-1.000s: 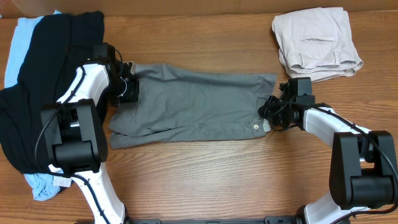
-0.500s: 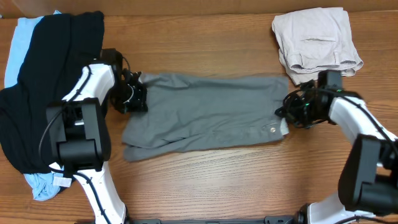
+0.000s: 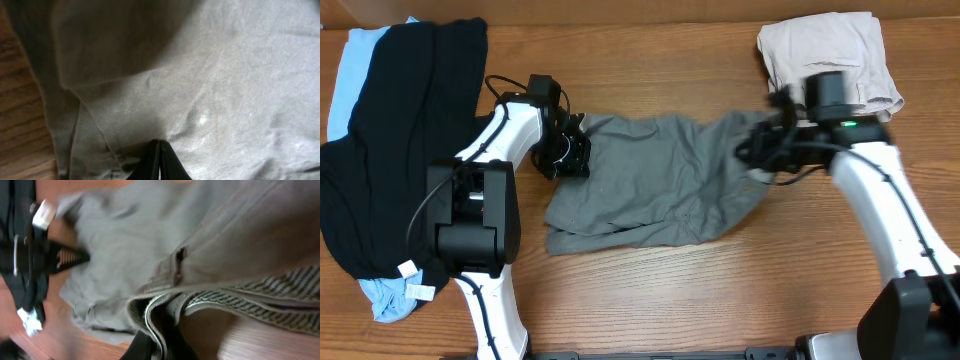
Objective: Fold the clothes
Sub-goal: 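Fold the right half over toward the left gripper with the right gripper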
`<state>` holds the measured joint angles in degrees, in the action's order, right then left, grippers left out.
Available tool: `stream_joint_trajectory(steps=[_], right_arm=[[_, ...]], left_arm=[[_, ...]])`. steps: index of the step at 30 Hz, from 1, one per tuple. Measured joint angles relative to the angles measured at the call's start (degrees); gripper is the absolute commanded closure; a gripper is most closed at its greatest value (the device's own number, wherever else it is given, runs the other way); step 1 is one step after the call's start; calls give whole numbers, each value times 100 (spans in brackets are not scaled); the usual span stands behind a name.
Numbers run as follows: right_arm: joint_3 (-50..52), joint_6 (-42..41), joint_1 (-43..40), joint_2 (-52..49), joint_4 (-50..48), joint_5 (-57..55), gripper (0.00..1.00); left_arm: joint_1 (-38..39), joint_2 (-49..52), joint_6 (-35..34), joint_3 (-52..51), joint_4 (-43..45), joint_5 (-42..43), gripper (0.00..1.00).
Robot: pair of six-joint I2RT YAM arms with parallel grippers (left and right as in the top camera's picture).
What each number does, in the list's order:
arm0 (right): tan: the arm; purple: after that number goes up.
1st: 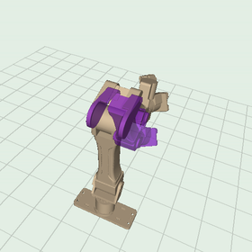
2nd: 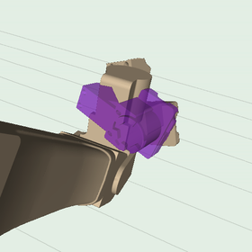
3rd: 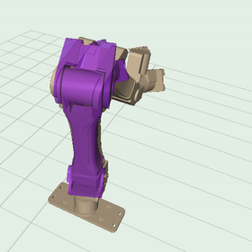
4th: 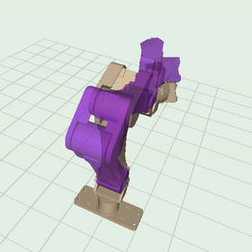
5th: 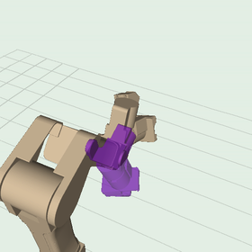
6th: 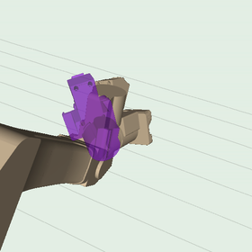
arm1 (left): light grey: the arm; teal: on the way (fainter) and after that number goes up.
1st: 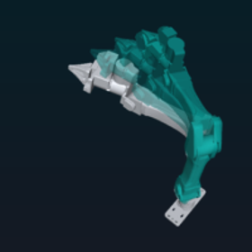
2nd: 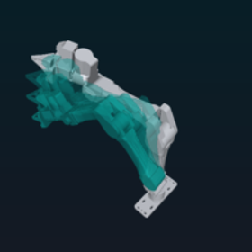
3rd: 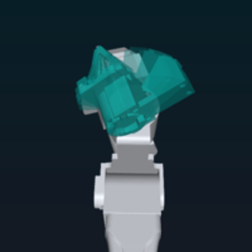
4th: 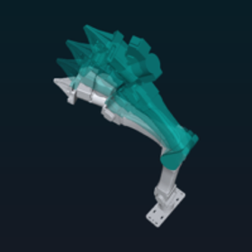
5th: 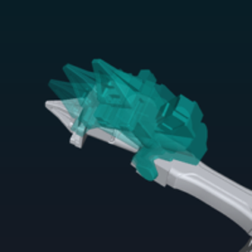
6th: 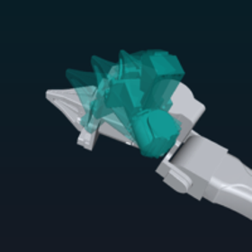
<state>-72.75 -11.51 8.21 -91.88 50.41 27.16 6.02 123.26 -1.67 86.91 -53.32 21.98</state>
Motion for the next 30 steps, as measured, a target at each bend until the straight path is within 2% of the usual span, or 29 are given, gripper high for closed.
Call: stream_joint_trajectory(steps=[7,11,15,24,28,30], right_arm=[[0,-555,1902,0,-1180,-721,96],[0,-831,2601,-7,-1827,-1128,96],[0,-1078,2909,-157,-2166,-1438,96],[0,-1528,2933,-940,-2686,-1534,96],[0,-1606,2933,-1027,-2793,-1534,96],[0,-1635,2933,-1036,-2796,-1534,96]], left_arm=[[0,0,-138,0,20,15,96],[0,0,-144,0,39,35,96],[0,0,-162,0,66,50,96],[0,7,-164,31,-162,57,96],[-9,96,-162,339,-933,52,84],[-33,149,-125,702,-1434,11,71]])
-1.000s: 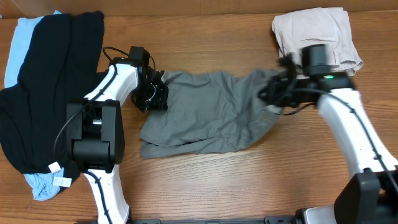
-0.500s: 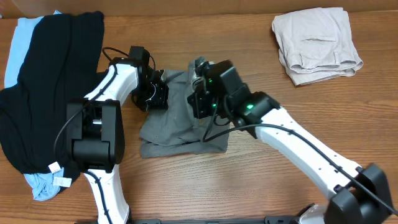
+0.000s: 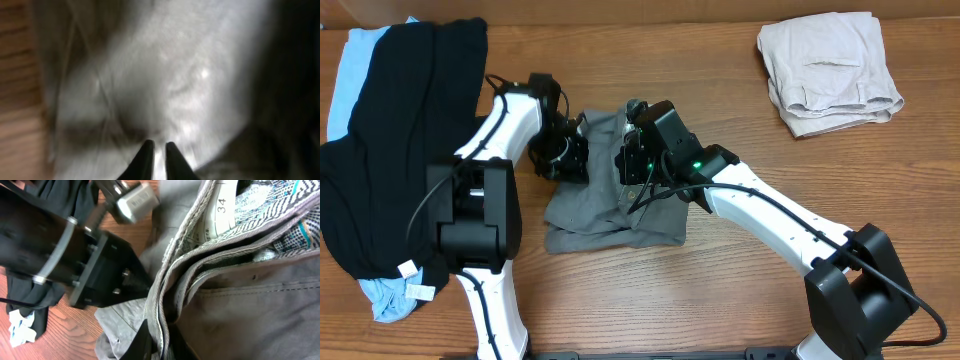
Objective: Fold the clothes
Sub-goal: 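Fold the right half over toward the left gripper with the right gripper, then release the left gripper and raise it while the right gripper presses the fold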
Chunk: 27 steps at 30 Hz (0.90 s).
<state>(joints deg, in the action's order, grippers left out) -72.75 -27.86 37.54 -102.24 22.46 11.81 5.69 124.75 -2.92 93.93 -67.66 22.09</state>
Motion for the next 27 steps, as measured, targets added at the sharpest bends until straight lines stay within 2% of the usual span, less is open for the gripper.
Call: stream_joint_trajectory(steps=[2,6,11,14,16,17,18,21,22,27], right_arm=[[0,-17,0,-4,-7,-2,96],[0,-44,0,-7,-22,2,96],[0,-48,13,-22,-59,0,95],[0,-63,81,-42,-175,-7,90],[0,-66,177,-57,-269,-22,76],[0,-81,247,-66,-328,-22,71],[0,-85,330,-79,-378,-17,60],[-11,9,695,-122,-461,-7,5],[-11,61,800,-136,-468,-2,0],[-74,328,1248,-144,-330,39,0]], left_arm=[[-52,13,2,459,-437,-57,59],[-144,13,-15,1491,-1093,-173,46],[-262,13,-15,2686,-1587,-313,42],[-367,13,-17,3270,-1609,-356,40],[-452,11,-24,3541,-1587,-372,38],[-505,11,-35,3624,-1550,-376,37],[-560,11,-39,3672,-1521,-387,37],[-745,11,-46,3700,-1478,-391,33],[-780,11,-48,3700,-1464,-393,32],[-966,11,-61,3700,-1399,-435,30]])
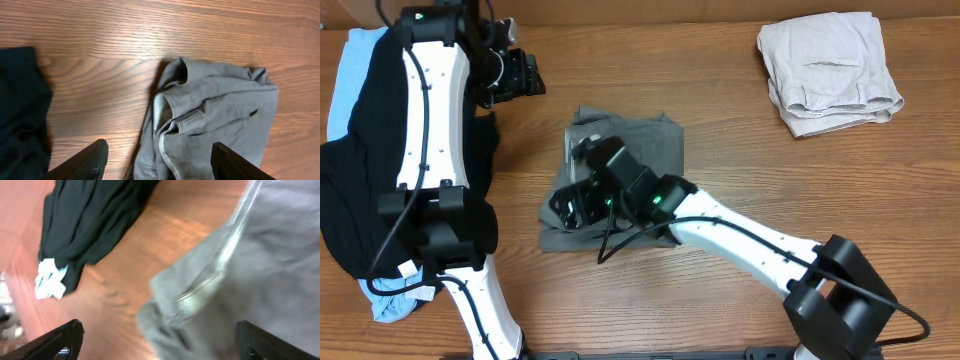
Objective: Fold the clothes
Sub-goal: 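Release the left gripper and raise it while the right gripper presses the fold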
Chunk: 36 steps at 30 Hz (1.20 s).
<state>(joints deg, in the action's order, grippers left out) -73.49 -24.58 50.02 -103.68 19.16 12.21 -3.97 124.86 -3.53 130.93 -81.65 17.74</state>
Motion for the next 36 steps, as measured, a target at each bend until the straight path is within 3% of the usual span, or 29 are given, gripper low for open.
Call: stream_joint_trajectory(steps=[7,9,12,14,18,36], right_arm=[[-872,114,-520,131,2083,-79,0],[-994,162,-807,249,2535,-138,14],[-1021,258,-1207,339,2994,-247,44],[-977,378,-1314,295,3082,-262,76],[-787,577,-1263,81,3023,-201,96],[-629,1180,-1207,-951,3541,-42,96]], left_arm=[[13,0,2,0,13,-15,27],[13,0,0,0,52,-17,27],[13,0,2,0,116,-20,26],[13,0,0,0,142,-20,26],[24,0,0,0,160,-17,26],[24,0,0,0,297,-20,23]])
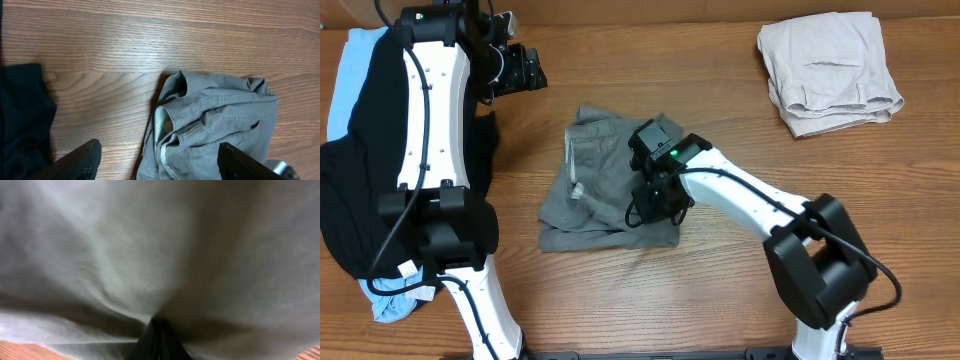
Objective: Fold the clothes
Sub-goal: 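Release the left gripper and raise it while the right gripper presses the fold, then grasp the folded grey shorts with the right gripper and drag them rightward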
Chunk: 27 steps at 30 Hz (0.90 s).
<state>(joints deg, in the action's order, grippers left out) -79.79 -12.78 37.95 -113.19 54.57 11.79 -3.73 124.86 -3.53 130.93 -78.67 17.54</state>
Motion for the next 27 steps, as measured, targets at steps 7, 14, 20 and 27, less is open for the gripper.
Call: stream_joint_trajectory(steps=[7,14,20,27], right_arm=[[87,11,-186,-144,55,131,96],[328,11,-857,-164,57,236,96],[358,96,-1797,-164,-616,66,80],[306,343,-2796,-190,-2234,-212,47]], left_arm=[[0,0,0,0,92,0,23],[0,0,0,0,162,0,22],[0,0,0,0,188,-20,21],[0,0,0,0,232,-85,20]])
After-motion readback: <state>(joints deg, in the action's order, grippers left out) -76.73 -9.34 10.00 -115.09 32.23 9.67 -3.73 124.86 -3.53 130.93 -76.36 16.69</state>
